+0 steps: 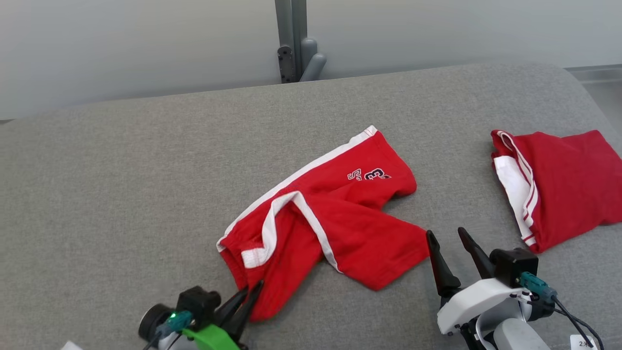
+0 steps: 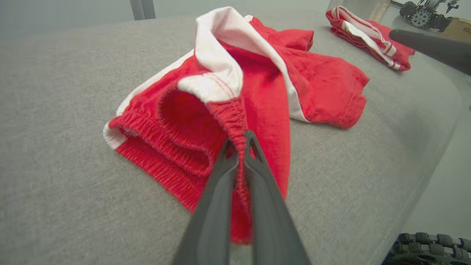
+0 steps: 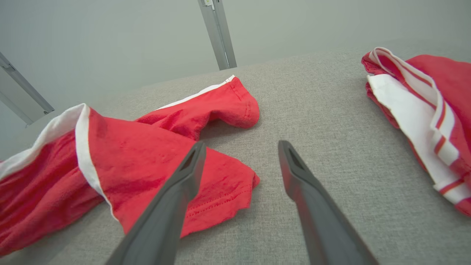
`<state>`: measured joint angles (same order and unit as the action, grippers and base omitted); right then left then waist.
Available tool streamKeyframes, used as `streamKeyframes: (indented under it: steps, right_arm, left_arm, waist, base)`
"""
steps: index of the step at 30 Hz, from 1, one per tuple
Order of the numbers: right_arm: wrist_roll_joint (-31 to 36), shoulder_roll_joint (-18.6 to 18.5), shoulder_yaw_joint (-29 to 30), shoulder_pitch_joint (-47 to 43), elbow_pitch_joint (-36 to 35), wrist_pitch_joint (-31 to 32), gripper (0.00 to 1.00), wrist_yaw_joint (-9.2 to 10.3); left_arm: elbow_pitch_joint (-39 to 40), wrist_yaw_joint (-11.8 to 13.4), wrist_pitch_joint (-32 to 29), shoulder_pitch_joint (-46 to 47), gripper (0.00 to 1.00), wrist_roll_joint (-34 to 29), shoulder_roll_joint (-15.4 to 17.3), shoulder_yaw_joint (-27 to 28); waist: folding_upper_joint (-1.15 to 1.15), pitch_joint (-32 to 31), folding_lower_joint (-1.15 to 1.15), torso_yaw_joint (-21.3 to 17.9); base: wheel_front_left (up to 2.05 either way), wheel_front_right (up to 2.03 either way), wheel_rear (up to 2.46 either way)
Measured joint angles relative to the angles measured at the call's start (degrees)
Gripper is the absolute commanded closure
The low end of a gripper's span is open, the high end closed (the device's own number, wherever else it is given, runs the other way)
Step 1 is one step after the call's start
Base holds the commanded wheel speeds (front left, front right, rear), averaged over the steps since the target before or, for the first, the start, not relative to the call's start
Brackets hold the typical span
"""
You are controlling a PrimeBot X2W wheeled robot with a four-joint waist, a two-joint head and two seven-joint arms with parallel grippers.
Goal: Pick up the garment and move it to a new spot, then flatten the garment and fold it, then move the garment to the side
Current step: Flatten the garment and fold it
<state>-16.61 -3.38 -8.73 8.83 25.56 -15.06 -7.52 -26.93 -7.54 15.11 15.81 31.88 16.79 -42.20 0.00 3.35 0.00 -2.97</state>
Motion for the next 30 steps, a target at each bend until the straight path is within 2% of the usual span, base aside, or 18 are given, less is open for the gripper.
streamKeyframes:
  steps: [4, 8, 12, 17, 18, 19, 20, 23, 30]
  right_arm:
    - [0.00, -0.08, -0.14, -0.57, 0.04, 0.00, 0.00, 0.00]
    - [-0.16, -0.25, -1.07, -1.19, 0.37, 0.01, 0.00, 0.00]
    - [-0.38, -0.25, -2.25, -1.28, 0.87, 0.01, 0.00, 0.00]
    - [-0.88, -0.32, -3.60, -1.53, 1.24, 0.01, 0.00, 0.00]
    - [-0.90, -0.41, -3.67, -1.59, 1.29, 0.01, 0.00, 0.00]
    - [-0.93, -0.47, -3.79, -1.64, 1.35, 0.01, 0.00, 0.00]
    - [-0.98, -0.46, -4.00, -1.67, 1.37, 0.01, 0.00, 0.00]
    - [-1.10, -0.41, -5.22, -1.94, 1.32, 0.01, 0.00, 0.00]
    - [-2.25, -0.35, -9.47, -4.07, 1.40, 0.00, 0.00, 0.00]
  left_arm:
    - [-1.24, 0.00, 0.00, -4.53, 1.00, 1.36, 3.39, -0.07]
    - [-2.93, 0.00, 0.00, -5.26, 1.00, -0.80, 4.01, 2.09]
    - [-5.98, 0.02, 0.01, -6.08, 1.00, -5.60, 4.15, 5.67]
    - [-5.50, 2.86, 0.01, -7.37, 1.00, -12.01, 3.31, 12.07]
    - [-5.31, 3.24, 0.01, -7.80, 0.76, -13.08, 2.97, 13.29]
    - [-5.26, 3.27, 0.01, -8.32, 0.25, -13.80, 2.48, 14.36]
    - [-5.36, 3.27, 0.01, -8.89, 0.00, -14.16, 1.94, 15.22]
    - [-4.99, 3.31, 0.01, -10.22, 0.00, -15.19, 0.27, 18.61]
    - [0.21, 5.33, 0.00, -15.22, 0.00, -17.45, -4.12, 29.04]
  waist:
    - [0.00, -0.62, 0.00, 1.50]
    - [0.00, -1.24, 0.00, 2.54]
    - [0.00, -2.29, 0.00, 2.72]
    - [0.00, -3.08, 0.00, 1.94]
    - [0.00, -3.22, 0.00, 1.80]
    - [0.00, -3.36, 0.00, 1.68]
    - [0.00, -3.50, 0.00, 1.58]
    - [0.00, -4.05, 0.00, 1.37]
    - [0.00, -5.62, 0.00, 1.83]
  base:
    - [0.00, 0.00, 0.00]
    - [0.00, 0.00, 0.00]
    - [0.00, 0.00, 0.00]
    - [0.00, 0.00, 0.00]
    - [0.00, 0.00, 0.00]
    - [0.00, 0.00, 0.00]
    - [0.00, 0.00, 0.00]
    - [0.00, 0.00, 0.00]
    - [0.00, 0.00, 0.00]
